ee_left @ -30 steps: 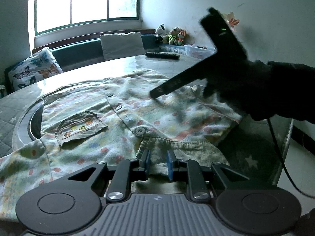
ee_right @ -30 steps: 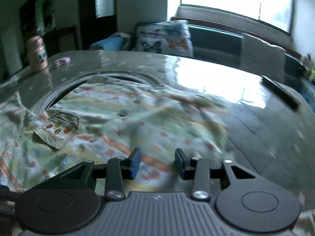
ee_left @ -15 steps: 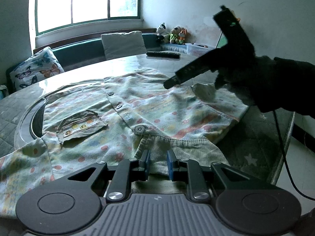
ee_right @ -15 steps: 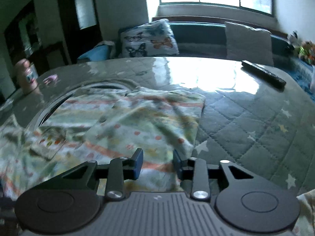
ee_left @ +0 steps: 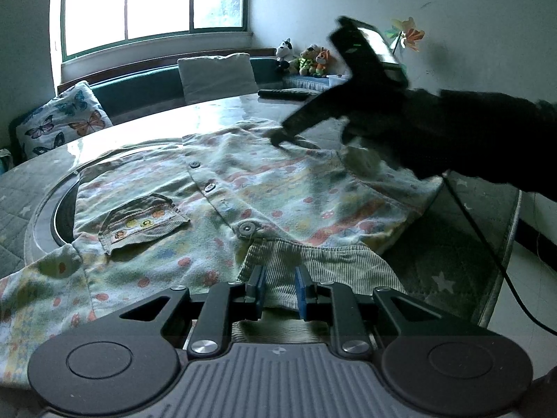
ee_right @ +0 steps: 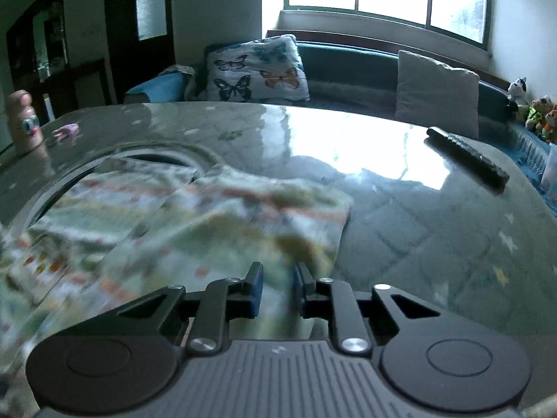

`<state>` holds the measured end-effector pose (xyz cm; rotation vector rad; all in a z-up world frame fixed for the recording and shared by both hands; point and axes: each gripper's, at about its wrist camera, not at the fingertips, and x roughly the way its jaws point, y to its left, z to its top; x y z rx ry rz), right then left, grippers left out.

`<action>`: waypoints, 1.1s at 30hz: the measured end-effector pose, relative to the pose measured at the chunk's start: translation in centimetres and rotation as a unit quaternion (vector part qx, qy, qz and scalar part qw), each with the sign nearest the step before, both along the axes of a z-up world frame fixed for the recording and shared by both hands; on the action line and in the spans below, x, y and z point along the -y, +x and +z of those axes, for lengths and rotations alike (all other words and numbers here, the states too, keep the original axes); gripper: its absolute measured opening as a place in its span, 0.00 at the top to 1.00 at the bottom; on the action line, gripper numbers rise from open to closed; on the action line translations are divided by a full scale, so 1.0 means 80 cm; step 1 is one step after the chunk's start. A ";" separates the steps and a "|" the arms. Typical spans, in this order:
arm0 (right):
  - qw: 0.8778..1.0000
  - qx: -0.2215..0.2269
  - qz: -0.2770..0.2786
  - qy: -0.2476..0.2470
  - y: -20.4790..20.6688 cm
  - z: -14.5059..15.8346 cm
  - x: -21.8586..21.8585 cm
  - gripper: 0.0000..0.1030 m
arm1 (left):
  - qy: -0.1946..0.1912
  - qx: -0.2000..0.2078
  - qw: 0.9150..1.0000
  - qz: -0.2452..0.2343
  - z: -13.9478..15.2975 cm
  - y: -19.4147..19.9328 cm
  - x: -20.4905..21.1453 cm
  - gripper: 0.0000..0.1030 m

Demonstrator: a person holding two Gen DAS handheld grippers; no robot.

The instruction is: Fold clothes

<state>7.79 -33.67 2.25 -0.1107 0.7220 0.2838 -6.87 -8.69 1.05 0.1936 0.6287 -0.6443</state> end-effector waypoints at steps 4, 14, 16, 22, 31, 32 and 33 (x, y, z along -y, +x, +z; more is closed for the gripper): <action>1.000 -0.002 -0.010 0.001 0.041 -0.002 -0.002 0.83 | -0.003 -0.003 1.000 -0.002 0.000 0.001 -0.002 0.80; 1.000 0.004 -0.020 -0.021 0.089 0.009 -0.008 0.82 | -0.005 -0.006 1.000 -0.006 0.000 0.005 -0.003 0.80; 1.000 0.009 -0.015 -0.018 0.072 0.020 -0.002 0.77 | -0.002 -0.006 1.000 -0.005 0.001 0.005 -0.001 0.79; 1.000 0.012 0.012 -0.012 -0.007 0.045 0.019 0.72 | 0.010 -0.006 1.000 0.006 0.006 0.005 0.006 0.74; 0.993 -0.012 0.113 -0.020 -0.127 0.021 -0.007 0.72 | 0.023 0.018 0.999 0.026 0.028 0.002 0.019 0.69; 0.992 -0.016 0.122 -0.017 -0.136 0.019 -0.011 0.72 | 0.023 0.020 0.999 0.029 0.031 0.003 0.022 0.69; 0.991 -0.016 0.131 -0.021 -0.145 0.015 -0.014 0.72 | 0.023 0.022 0.999 0.032 0.034 0.004 0.025 0.69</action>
